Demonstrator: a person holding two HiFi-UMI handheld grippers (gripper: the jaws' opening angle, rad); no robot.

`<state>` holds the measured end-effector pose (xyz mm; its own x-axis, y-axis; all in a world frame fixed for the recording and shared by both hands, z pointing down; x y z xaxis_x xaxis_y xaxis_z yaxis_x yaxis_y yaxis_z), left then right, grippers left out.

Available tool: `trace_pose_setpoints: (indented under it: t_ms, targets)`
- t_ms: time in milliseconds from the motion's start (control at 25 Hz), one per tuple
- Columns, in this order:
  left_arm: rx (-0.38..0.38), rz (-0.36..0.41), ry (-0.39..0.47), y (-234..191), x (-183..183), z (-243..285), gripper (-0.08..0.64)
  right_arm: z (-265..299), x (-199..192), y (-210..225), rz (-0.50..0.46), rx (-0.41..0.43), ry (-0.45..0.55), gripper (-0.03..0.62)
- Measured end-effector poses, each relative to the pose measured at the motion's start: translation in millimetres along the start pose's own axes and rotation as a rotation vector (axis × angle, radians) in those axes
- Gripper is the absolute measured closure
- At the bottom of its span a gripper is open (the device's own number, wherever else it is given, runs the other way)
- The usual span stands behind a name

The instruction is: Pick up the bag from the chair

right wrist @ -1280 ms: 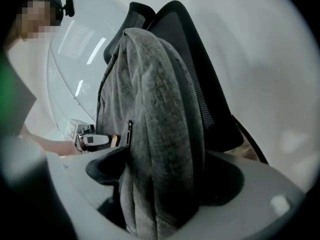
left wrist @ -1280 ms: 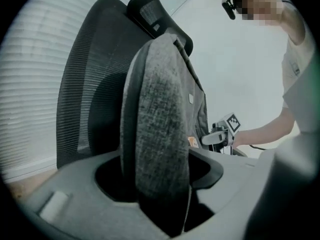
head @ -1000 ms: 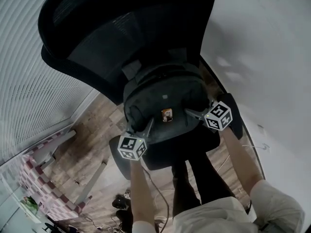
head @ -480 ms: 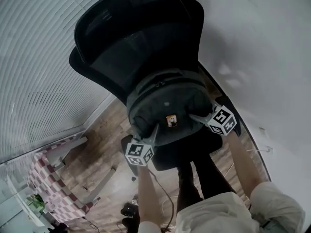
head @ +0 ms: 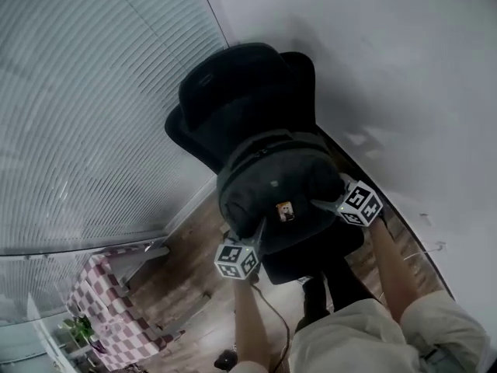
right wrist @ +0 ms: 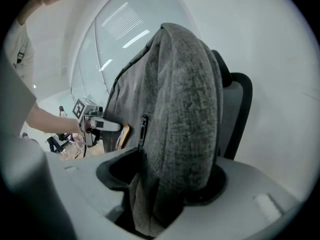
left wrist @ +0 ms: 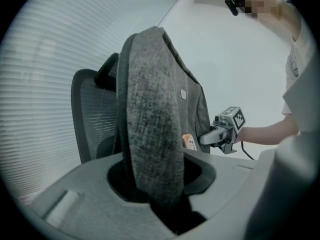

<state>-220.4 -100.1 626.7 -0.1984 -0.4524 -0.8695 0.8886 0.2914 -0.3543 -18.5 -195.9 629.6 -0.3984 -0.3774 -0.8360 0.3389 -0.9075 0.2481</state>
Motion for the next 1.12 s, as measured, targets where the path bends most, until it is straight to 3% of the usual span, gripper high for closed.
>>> trace_pose_setpoints:
  t_ms: [320,760,1120]
  targets:
    - [0.018,-0.009,-0.006,49,21,-61,0.434,-52,22,-64,0.0,-0.02,-0.005,0.319]
    - [0.014,0.076,-0.02,90,66,-85,0.434,-98,47,-89,0.012,-0.088,0.08,0.319]
    - [0.028,0.089,0.023,78,84,-96,0.434,-88,76,-95,-0.047,-0.083,0.089,0.319]
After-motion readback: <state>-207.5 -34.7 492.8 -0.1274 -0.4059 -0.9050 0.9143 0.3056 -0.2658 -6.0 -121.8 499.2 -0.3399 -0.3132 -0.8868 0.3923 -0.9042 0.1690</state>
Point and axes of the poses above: the fingertips, and each gripper's own axes: z forward along the fingers, y to its right, x out of its top, the point moved 4 cm from there along -z, backward along the fingers, and after that the axes turned 4 degrees about y, right-handed, at the moved point
